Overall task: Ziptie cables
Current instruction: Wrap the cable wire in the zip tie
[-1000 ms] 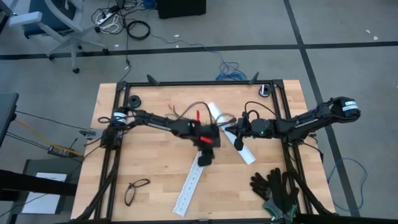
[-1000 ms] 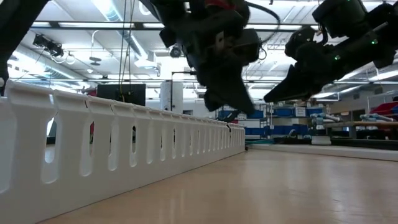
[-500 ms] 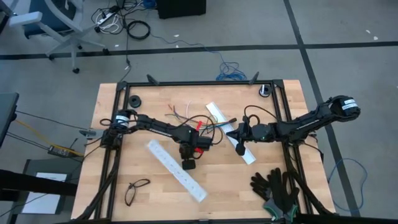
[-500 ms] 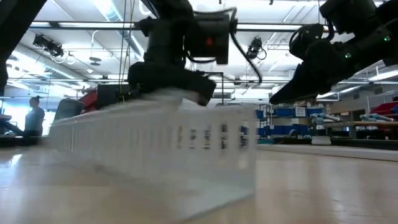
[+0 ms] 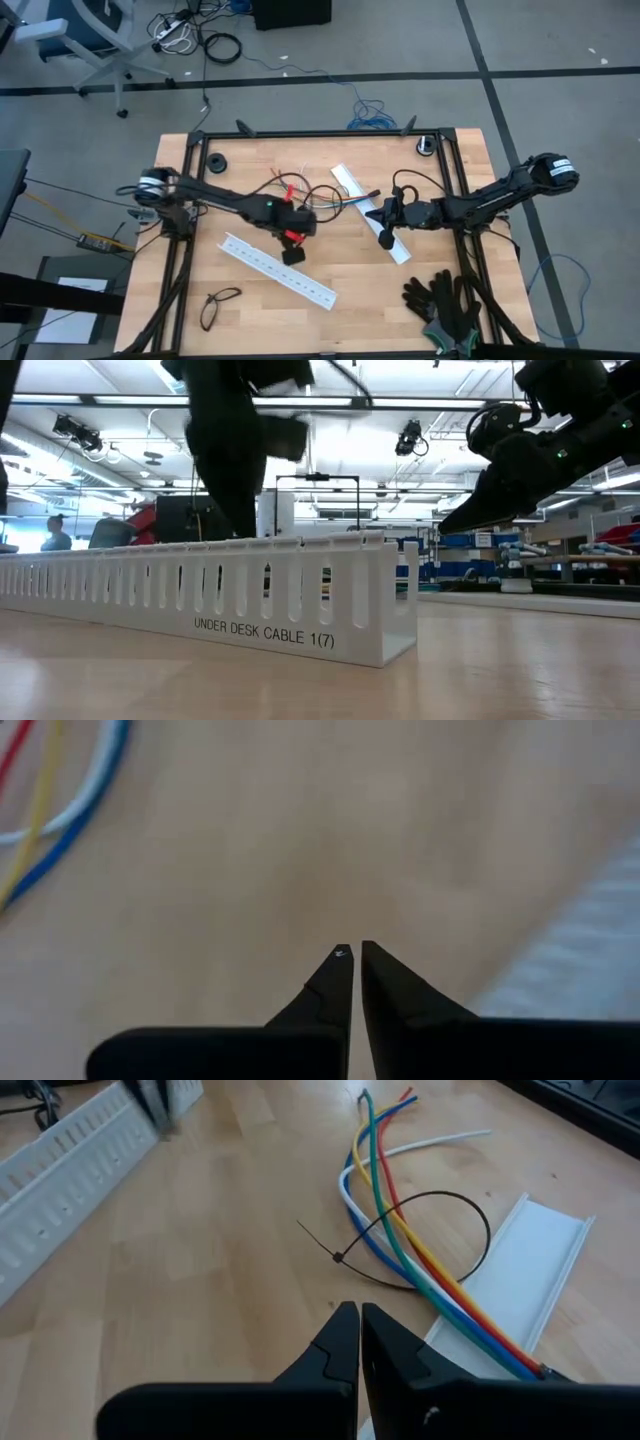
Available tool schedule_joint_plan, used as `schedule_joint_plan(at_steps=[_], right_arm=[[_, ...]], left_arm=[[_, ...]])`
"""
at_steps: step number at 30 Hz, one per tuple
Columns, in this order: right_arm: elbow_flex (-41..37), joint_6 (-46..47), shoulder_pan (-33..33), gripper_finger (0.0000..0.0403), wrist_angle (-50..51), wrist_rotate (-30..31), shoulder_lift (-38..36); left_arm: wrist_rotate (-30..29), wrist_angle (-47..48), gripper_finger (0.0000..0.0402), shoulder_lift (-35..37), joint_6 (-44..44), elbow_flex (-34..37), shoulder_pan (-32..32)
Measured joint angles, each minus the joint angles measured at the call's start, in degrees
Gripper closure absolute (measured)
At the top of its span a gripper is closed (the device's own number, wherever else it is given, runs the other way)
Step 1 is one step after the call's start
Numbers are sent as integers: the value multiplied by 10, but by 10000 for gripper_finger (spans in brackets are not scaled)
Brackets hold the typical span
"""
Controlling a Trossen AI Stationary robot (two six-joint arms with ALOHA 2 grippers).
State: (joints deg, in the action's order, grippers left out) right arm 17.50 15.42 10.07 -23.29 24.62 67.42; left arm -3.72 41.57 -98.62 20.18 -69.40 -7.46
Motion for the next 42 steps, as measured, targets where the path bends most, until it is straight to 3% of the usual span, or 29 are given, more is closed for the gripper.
schedule_joint_plan(at_steps=[5, 8, 11, 16, 21, 25, 29, 37, 42], right_arm=[[0, 1, 0, 402, -4, 0, 0], [0, 1, 0, 402, -6, 0, 0], [0, 2, 0, 402, -10, 0, 0], [0, 0, 0, 402, -18, 0, 0], [0, 0, 0, 402, -30, -3, 0], [0, -11, -2, 401, -63, -44, 15], [7, -56, -2, 402, -97, -77, 61], [94, -198, -22, 400, -91, -78, 207], [135, -251, -42, 385, -56, -10, 265]], left_arm=[[12, -153, 402, 44, 11, 57, -22], [26, -247, 402, 16, 12, 71, -24], [56, -284, 402, -26, 10, 69, -22], [108, -280, 402, -77, -3, 57, -19], [56, -284, 402, -74, -43, 59, -15], [42, -306, 402, -73, -83, 59, 7], [35, -312, 402, -73, -119, 59, 30], [36, -285, 402, -67, -186, 59, 76], [42, -263, 402, -43, -240, 64, 111]])
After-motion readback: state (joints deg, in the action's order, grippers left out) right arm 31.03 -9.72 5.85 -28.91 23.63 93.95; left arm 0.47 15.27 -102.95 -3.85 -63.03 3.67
